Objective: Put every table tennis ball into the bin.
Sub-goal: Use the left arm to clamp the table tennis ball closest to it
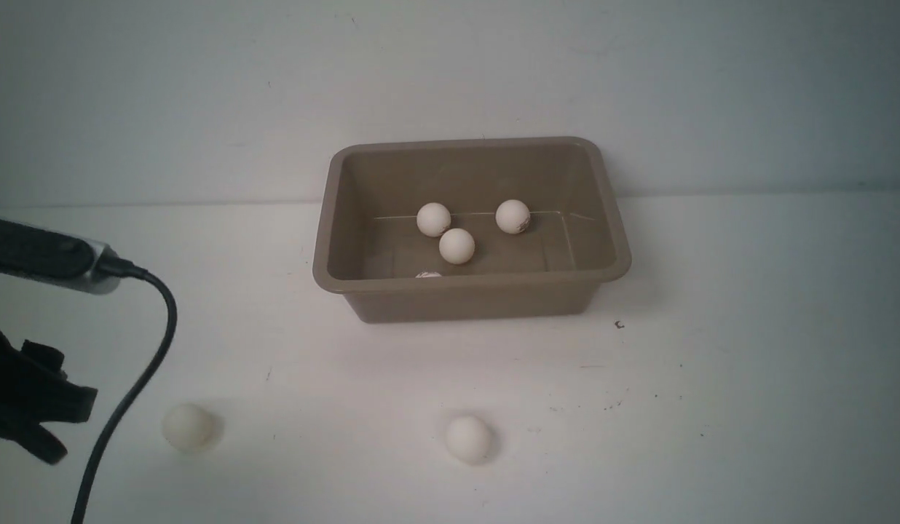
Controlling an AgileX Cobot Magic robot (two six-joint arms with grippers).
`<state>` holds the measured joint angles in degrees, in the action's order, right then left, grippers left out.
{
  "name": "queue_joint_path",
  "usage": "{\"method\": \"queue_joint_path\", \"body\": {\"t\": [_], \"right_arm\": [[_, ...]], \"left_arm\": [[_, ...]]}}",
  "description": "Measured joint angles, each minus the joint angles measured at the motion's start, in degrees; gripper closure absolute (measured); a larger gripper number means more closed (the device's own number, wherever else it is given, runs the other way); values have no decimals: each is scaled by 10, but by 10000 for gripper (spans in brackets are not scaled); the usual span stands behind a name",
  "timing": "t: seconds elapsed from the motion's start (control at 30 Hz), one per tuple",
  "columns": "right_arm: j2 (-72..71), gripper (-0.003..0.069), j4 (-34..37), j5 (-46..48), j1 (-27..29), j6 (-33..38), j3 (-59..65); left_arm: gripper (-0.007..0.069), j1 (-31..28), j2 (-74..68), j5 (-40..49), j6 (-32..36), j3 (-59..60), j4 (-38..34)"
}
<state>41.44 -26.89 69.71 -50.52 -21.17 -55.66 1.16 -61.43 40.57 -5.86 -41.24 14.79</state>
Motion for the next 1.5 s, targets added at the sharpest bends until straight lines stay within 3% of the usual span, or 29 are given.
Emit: {"method": "queue_joint_path", "body": {"t": [0.13,0.23,0.27,0.3,0.33,0.4,0.53,0.83,1.2,1.5], "right_arm": [[-73,673,20,12,0,-12,46],[-113,673,29,26,0,-14,56],[-121,673,29,28,0,-14,57],[-133,673,30,30,0,-14,57],[-134,673,30,30,0,-14,57],[-142,673,31,33,0,-14,58],[-142,673,32,34,0,-14,59],[-146,673,36,34,0,-10,59],[-146,673,44,34,0,-5,59],[-146,673,47,34,0,-2,59]], "left_arm": [[262,-82,-45,-21,45,0,-76],[262,-126,-80,-23,140,0,-193],[262,-130,-86,-24,154,0,-211],[262,-136,-102,-31,219,0,-291],[262,-136,-102,-31,219,0,-291],[262,-136,-133,-36,306,0,-396],[261,-136,-188,-45,381,0,-471],[200,-142,-232,-77,407,-1,-488],[184,-187,-221,-81,341,-12,-365],[184,-213,-233,-136,333,-12,-350]]}}
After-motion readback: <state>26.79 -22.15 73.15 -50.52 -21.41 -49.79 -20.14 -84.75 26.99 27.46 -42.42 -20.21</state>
